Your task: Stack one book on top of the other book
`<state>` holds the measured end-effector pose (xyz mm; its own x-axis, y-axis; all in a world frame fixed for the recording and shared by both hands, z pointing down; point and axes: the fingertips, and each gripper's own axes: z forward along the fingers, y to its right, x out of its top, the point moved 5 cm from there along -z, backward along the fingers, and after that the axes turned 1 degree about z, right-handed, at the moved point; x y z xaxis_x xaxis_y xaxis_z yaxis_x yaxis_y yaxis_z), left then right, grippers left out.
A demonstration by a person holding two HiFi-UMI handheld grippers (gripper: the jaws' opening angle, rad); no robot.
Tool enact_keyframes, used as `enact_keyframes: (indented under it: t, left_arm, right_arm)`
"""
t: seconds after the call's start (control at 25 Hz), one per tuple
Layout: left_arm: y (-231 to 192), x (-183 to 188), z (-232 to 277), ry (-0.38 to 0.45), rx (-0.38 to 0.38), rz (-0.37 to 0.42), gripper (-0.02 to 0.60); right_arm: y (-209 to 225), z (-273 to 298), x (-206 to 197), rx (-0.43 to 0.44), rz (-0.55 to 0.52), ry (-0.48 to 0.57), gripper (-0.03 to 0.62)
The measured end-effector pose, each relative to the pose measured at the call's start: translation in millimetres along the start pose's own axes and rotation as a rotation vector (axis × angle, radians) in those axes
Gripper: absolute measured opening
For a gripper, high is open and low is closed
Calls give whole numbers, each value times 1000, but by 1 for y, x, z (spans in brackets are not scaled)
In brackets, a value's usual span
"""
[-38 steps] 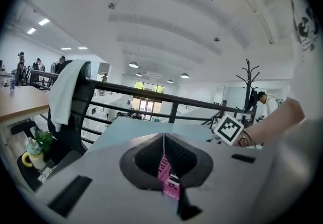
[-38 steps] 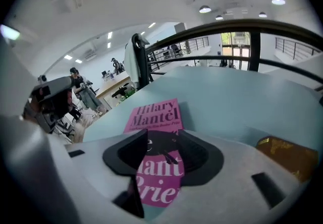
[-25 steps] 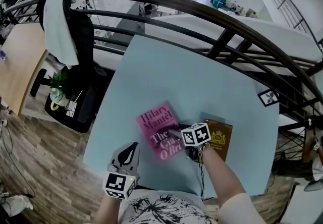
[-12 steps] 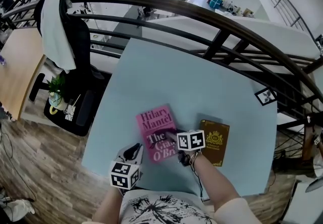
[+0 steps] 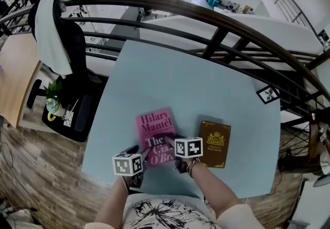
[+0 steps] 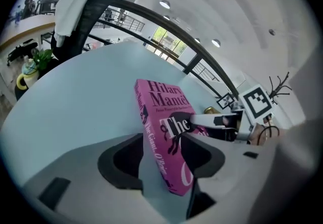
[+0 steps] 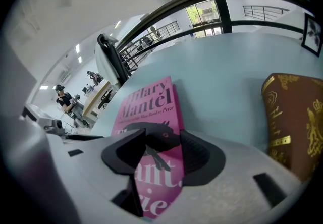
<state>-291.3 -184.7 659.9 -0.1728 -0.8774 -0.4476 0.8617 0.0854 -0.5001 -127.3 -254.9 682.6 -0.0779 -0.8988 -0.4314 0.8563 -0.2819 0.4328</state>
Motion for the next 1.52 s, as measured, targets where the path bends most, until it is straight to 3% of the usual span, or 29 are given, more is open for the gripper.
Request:
enact_keyframes:
  t: [0.16, 0.48, 0.64, 0.84, 1.24, 1.52]
  left_arm:
    - [-4, 0, 12, -43, 13, -17, 209]
    - [-4, -4, 25, -107, -32, -107, 201]
    - [-4, -2, 27, -125, -35, -98, 192]
    - [-4, -3, 21, -158, -33, -55, 178]
    - [38, -7, 1, -59, -34, -80, 176]
    - [101, -7, 2, -20, -51, 4, 176]
  right_arm:
    - [-3, -2, -6, -37, 37, 25, 209]
    - [-6, -4, -10, -68, 48, 46, 215]
    - [-5, -4, -11, -79, 49, 52, 218]
    - [-7, -9, -18, -74, 124, 27, 204]
    - [-8, -66, -22, -97, 84, 79, 183]
    - [22, -125, -26, -106, 90, 181, 183]
